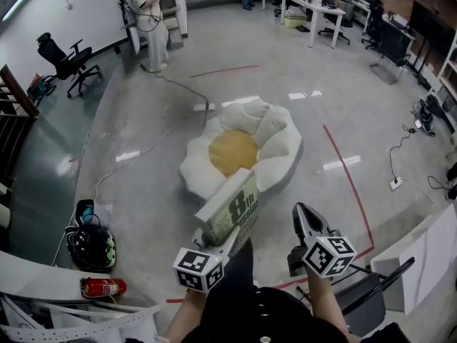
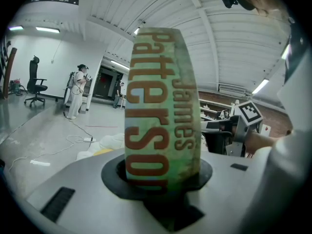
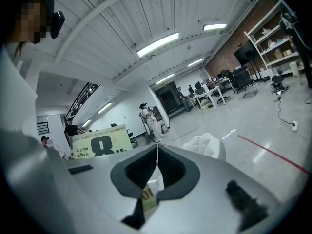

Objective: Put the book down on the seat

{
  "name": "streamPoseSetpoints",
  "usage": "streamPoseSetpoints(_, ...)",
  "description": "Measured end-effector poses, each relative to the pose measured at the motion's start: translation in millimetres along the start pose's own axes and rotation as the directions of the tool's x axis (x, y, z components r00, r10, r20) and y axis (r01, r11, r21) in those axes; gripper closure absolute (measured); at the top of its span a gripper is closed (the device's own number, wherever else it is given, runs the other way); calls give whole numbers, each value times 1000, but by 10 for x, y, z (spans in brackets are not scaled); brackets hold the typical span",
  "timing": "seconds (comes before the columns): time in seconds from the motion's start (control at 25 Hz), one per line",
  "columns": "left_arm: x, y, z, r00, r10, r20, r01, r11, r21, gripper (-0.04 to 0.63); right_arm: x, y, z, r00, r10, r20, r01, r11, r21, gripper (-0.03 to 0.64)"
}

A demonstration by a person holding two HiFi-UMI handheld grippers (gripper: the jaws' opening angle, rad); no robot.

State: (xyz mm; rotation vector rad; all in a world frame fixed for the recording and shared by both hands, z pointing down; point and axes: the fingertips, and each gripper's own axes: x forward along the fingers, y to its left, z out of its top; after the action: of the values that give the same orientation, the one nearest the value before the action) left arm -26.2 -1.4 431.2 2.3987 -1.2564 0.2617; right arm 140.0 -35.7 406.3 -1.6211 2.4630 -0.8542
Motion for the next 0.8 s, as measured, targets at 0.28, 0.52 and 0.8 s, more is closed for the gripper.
streamPoseSetpoints(0.28, 442, 334, 283, 1000, -6, 4, 6, 1000, -12, 433, 526, -187, 235, 1000, -16, -7, 16, 1000, 22, 604)
streamPoseSetpoints(0.52, 851, 698, 499, 1000, -12, -6, 11, 999, -35, 433, 1067, -277, 475, 999, -25, -19, 26, 999, 21, 604)
streamPoseSetpoints(0.8, 1431, 1159, 824, 999, -29, -24, 28, 998, -49, 433, 1708, -491, 841, 998, -58, -15, 58, 998, 20, 604)
